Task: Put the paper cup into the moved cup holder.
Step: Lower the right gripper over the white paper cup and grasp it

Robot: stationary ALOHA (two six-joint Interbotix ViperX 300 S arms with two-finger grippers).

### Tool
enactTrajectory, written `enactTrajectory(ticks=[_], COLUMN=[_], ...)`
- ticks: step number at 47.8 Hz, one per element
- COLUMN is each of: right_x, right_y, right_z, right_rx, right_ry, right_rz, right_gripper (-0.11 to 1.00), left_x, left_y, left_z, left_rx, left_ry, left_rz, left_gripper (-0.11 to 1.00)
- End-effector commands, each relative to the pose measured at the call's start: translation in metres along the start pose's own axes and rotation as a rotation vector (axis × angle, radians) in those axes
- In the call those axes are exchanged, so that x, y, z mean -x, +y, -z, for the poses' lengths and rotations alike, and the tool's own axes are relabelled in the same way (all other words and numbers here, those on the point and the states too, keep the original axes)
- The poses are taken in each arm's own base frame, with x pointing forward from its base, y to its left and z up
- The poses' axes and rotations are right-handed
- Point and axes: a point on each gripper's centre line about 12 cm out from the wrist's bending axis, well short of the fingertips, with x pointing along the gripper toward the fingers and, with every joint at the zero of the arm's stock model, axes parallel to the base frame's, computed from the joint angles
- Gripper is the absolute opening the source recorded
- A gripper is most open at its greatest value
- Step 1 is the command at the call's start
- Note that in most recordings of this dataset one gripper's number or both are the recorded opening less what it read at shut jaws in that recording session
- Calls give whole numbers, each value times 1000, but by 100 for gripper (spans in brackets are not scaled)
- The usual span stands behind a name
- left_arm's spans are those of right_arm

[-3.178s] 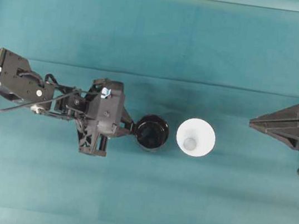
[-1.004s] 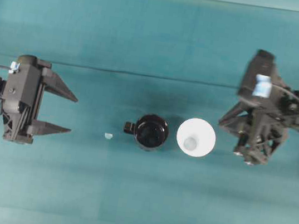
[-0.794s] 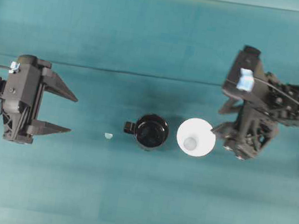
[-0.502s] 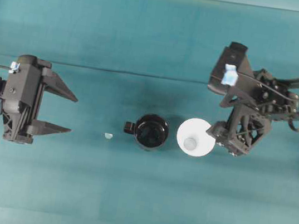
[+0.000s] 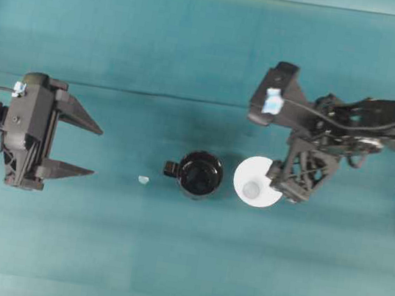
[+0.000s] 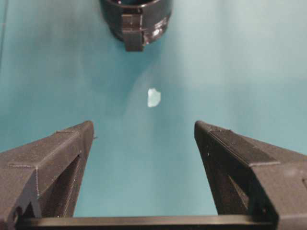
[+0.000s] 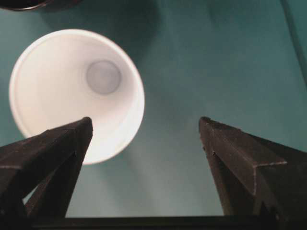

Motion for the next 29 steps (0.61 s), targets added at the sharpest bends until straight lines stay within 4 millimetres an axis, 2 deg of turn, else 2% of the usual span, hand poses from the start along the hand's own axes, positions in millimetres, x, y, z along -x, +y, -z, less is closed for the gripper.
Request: enactTrajectory(ticks=[1, 11, 29], right_x=[-7, -31, -36], right_y=[2, -1, -4], right_z=[-6, -3, 0], right_rx=[-9, -11, -18], right_ry=[-22, -1, -4], right_rz=[-7, 2, 4], right_gripper=[95, 95, 95], left_x=[1, 1, 1], left_y=[0, -1, -1], left_z=[-5, -4, -4], left_rx=[-5, -5, -5], left_ry=[-15, -12, -11], left_rz=[2, 2, 2], left_gripper=[85, 85, 85])
